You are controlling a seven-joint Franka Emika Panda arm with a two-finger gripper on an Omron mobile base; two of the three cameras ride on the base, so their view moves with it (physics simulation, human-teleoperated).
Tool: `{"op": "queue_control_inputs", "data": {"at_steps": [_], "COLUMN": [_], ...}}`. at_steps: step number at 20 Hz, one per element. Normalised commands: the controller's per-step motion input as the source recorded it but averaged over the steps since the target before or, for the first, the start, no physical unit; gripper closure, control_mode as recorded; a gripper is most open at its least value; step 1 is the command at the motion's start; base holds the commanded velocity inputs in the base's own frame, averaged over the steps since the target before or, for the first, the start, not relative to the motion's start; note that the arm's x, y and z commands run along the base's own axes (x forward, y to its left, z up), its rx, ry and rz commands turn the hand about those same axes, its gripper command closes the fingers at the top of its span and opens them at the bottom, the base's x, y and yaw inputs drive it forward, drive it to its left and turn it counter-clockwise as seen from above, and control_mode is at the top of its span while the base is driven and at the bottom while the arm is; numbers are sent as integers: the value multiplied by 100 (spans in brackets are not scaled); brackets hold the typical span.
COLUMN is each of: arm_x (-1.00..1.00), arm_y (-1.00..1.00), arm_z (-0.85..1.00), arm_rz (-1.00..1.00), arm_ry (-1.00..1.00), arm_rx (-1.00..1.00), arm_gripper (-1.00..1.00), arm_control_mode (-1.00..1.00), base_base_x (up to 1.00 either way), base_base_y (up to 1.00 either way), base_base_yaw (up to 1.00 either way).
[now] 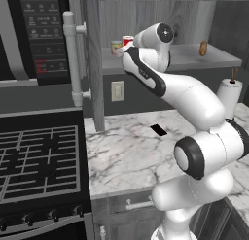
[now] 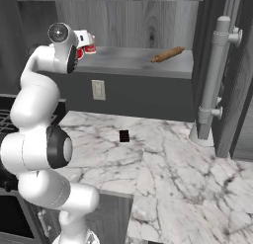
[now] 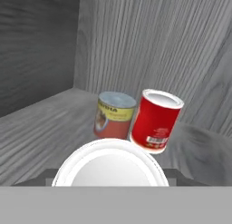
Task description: Pick the cans from the counter and place them in their designated side in the cabinet.
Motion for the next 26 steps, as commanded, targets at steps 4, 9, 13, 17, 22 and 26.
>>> {"op": "queue_control_inputs", "data": {"at_steps": [4, 9, 13, 17, 22, 26], "arm_x": [23, 19, 14, 9, 5, 0], "arm_y": [11, 10, 3, 0, 0, 0], "arm_z": [-22, -29, -27, -10, -16, -32], "arm_rz": [0, 0, 0, 0, 0, 1], "arm_ry": [0, 0, 1, 3, 1, 0], "arm_rx": [-2, -2, -2, 0, 0, -2], "arm_gripper": [100, 100, 100, 100, 100, -100], "arm_control_mode": [-100, -100, -100, -100, -100, -100], "base_base_x": [0, 0, 0, 0, 0, 0], "base_base_y": [0, 0, 0, 0, 0, 0], "base_base_yaw": [0, 0, 0, 0, 0, 0]}}
